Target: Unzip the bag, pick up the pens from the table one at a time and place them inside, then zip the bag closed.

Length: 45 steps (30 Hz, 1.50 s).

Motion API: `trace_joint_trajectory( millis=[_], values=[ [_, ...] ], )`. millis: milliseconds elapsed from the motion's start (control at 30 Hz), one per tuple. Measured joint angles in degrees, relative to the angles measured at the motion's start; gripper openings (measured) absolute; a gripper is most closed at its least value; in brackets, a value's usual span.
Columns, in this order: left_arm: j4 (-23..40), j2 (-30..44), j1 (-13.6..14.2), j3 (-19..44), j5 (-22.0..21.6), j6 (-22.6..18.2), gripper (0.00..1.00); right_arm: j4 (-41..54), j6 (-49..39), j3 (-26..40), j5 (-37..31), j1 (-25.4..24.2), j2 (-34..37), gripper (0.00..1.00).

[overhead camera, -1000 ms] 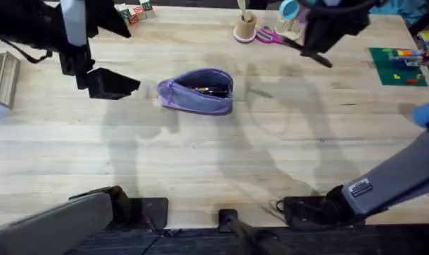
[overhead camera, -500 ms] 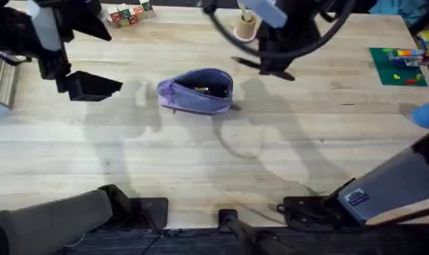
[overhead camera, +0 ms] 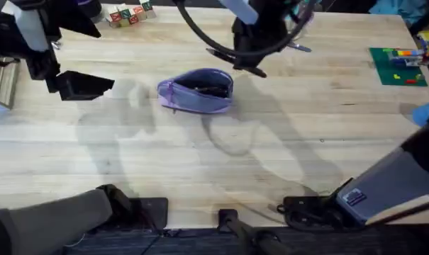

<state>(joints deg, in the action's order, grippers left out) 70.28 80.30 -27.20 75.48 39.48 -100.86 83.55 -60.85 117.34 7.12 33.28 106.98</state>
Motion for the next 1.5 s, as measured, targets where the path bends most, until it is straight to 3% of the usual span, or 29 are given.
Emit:
trace_joint_trajectory(
  millis=[600,967,1233,1500],
  values=[
    [0.00,0.01,0.00,0.00,-1.80,-0.35,0.994,-3.89,1.11,0.00,3.25,0.29,11.32,0.034],
    [0.01,0.01,0.00,0.00,-2.23,-0.35,0.993,-7.59,1.28,0.00,3.27,2.92,17.97,0.034],
    [0.02,0.01,0.00,0.00,-2.23,-0.35,0.993,-13.95,1.35,0.00,3.24,5.37,18.81,0.034],
    [0.02,0.01,0.00,0.00,-2.23,-0.34,0.993,-14.34,2.02,0.00,3.19,5.92,19.52,0.052]
  ],
)
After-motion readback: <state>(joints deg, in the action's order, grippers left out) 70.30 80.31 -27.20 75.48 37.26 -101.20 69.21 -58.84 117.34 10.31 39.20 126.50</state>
